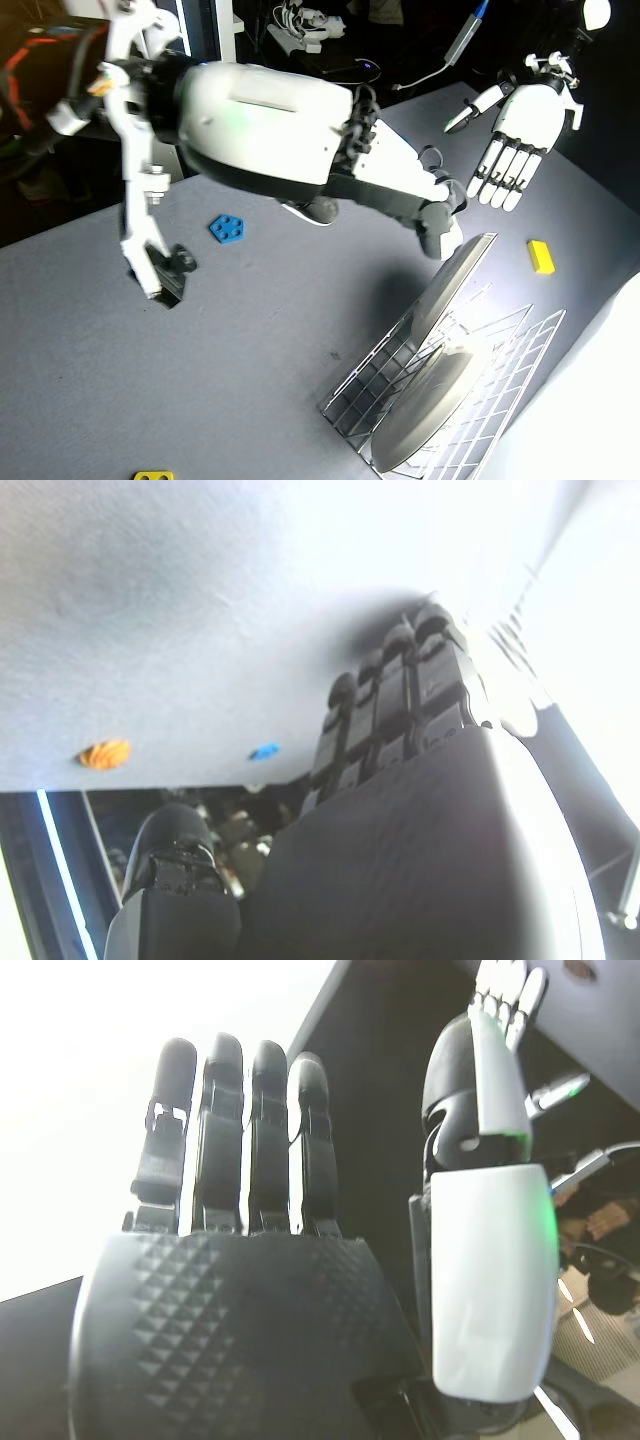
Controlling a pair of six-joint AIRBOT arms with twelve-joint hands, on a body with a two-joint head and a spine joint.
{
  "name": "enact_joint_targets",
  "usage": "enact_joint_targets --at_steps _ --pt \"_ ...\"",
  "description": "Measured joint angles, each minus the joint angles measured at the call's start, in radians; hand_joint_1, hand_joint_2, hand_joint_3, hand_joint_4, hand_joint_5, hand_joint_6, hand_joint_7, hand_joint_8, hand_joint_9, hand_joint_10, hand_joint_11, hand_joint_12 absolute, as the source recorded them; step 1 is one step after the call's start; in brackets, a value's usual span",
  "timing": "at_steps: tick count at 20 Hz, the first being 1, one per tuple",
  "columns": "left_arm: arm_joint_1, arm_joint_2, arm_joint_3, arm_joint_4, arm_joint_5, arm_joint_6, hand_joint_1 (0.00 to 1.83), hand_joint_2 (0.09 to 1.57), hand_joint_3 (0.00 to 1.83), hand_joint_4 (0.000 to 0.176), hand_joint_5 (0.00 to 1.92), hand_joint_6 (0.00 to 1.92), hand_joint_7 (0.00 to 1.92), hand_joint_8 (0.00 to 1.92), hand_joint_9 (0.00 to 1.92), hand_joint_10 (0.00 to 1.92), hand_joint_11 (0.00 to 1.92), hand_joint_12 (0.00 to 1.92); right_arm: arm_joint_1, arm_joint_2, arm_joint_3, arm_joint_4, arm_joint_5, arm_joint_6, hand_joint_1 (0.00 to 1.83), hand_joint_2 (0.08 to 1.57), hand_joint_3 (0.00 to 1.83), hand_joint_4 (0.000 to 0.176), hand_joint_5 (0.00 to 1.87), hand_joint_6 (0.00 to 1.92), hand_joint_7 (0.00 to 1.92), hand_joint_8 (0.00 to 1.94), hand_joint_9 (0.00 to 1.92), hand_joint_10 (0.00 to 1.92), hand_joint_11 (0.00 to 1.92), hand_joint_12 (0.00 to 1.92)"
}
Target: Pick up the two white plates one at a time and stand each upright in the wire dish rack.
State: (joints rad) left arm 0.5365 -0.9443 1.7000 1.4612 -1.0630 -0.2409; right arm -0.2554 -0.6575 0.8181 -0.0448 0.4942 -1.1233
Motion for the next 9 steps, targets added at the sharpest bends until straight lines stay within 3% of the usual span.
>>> enact_joint_targets --at_steps 5,9 --pt "-0.007 0.0 0.003 0.043 -0.008 0.016 0.0 1.09 0.0 0.0 0.1 0.01 0.09 0.01 0.07 0.01 0.04 0.02 -0.05 0.021 0.0 0.0 0.009 0.0 0.93 1.02 0.0 0.0 0.51 0.02 0.5 0.02 0.47 0.02 0.04 1.07" --pt "-0.007 0.0 0.003 0.047 -0.009 0.026 0.0 1.15 0.0 0.0 0.27 0.0 0.32 0.0 0.28 0.0 0.11 0.14 -0.05 0.02 0.0 -0.014 0.029 0.001 0.91 1.09 0.0 0.0 0.8 0.06 0.82 0.05 0.76 0.08 0.27 1.05"
